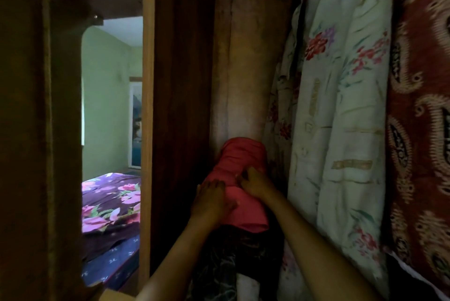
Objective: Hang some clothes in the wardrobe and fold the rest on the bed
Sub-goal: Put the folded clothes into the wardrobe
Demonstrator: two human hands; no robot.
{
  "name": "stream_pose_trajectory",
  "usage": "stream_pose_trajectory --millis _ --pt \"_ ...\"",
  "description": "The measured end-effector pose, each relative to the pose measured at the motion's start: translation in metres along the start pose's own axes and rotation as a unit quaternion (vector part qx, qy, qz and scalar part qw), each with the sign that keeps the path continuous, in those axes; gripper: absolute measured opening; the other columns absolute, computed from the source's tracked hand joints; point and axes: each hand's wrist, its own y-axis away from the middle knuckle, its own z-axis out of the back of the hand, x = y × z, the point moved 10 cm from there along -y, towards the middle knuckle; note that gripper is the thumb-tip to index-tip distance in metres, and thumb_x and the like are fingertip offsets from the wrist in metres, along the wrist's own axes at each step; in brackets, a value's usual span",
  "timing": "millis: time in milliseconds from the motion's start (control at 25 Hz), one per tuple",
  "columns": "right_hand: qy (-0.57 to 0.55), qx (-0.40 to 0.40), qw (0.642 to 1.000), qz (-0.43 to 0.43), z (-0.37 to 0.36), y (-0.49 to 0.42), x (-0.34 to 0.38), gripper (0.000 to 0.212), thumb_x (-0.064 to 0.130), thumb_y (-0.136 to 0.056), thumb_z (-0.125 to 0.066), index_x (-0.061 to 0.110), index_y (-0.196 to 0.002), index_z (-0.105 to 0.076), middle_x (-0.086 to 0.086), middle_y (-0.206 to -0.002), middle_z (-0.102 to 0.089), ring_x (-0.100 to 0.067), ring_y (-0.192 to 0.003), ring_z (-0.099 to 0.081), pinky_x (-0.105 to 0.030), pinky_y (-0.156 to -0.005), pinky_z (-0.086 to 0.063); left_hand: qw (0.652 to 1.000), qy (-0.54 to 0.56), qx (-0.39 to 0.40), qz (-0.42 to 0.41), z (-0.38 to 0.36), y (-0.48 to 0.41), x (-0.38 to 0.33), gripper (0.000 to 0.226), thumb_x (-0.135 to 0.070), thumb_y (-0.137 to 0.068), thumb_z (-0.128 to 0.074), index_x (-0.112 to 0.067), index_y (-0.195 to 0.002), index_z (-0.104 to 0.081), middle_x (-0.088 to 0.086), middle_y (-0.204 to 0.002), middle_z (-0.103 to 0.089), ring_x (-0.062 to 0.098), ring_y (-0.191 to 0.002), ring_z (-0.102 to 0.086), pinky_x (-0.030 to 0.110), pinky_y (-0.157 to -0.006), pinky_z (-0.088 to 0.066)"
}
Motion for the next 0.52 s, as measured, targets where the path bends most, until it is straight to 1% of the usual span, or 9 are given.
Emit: stream_pose_trajectory --millis 40,120,240,280,400,520 --pt "0.003 0.004 1.000 -0.003 0.002 0.006 0.000 0.037 0.028 -0.098 -0.047 -0.005 -0.114 -0.053 -0.022 -0.121 -0.056 -0.028 -0.111 -0.052 -0.024 -0.077 -0.033 1.000 0.006 -0.002 0.001 0.005 0.003 -0.002 0.063 -0.045 -0.089 -0.054 -0.010 -0.139 -0.035 0.010 -0.144 -0.039 0.024 -0.135 -0.033 0.034 -0.112 -0.017" --pt "0.005 0.017 1.000 -0.014 0.004 0.019 0.000 0.036 0.026 -0.097 -0.048 -0.005 -0.115 -0.052 -0.021 -0.122 -0.055 -0.027 -0.112 -0.052 -0.022 -0.074 -0.031 1.000 0.017 -0.001 0.007 0.013 0.011 -0.003 0.059 -0.039 -0.090 -0.055 -0.009 -0.137 -0.038 0.012 -0.142 -0.041 0.025 -0.133 -0.037 0.032 -0.109 -0.020" --pt "0.015 0.021 1.000 -0.014 0.009 0.044 0.010 0.036 0.023 -0.094 -0.052 -0.005 -0.116 -0.053 -0.020 -0.124 -0.055 -0.028 -0.112 -0.053 -0.025 -0.084 -0.038 0.999 0.049 -0.007 0.004 0.029 0.032 -0.009 0.053 -0.031 -0.091 -0.053 -0.008 -0.138 -0.041 0.014 -0.142 -0.044 0.026 -0.131 -0.041 0.029 -0.106 -0.027" --pt "0.022 0.020 1.000 -0.007 0.012 0.055 0.016 0.034 0.022 -0.093 -0.053 -0.005 -0.115 -0.054 -0.020 -0.122 -0.057 -0.029 -0.110 -0.055 -0.026 -0.084 -0.040 0.998 0.064 -0.013 0.000 0.035 0.041 -0.011 0.051 -0.029 -0.091 -0.052 -0.009 -0.137 -0.043 0.014 -0.141 -0.045 0.026 -0.129 -0.043 0.028 -0.104 -0.030" --pt "0.025 0.018 0.999 0.012 0.025 0.093 0.041 0.028 0.010 -0.089 -0.056 -0.007 -0.111 -0.057 -0.020 -0.112 -0.062 -0.031 -0.101 -0.060 -0.029 -0.078 -0.044 0.992 0.124 0.000 0.002 0.043 0.071 -0.011 0.050 -0.026 -0.091 -0.055 -0.012 -0.138 -0.042 0.013 -0.140 -0.046 0.025 -0.127 -0.046 0.028 -0.100 -0.037" --pt "0.007 0.016 0.999 0.030 0.033 0.133 0.059 0.023 0.007 -0.087 -0.060 -0.006 -0.106 -0.061 -0.020 -0.103 -0.064 -0.031 -0.094 -0.063 -0.030 -0.073 -0.048 0.990 0.134 0.034 -0.017 0.042 0.099 -0.013 0.061 -0.029 -0.085 -0.065 -0.012 -0.139 -0.041 0.013 -0.140 -0.045 0.027 -0.127 -0.044 0.032 -0.102 -0.040"
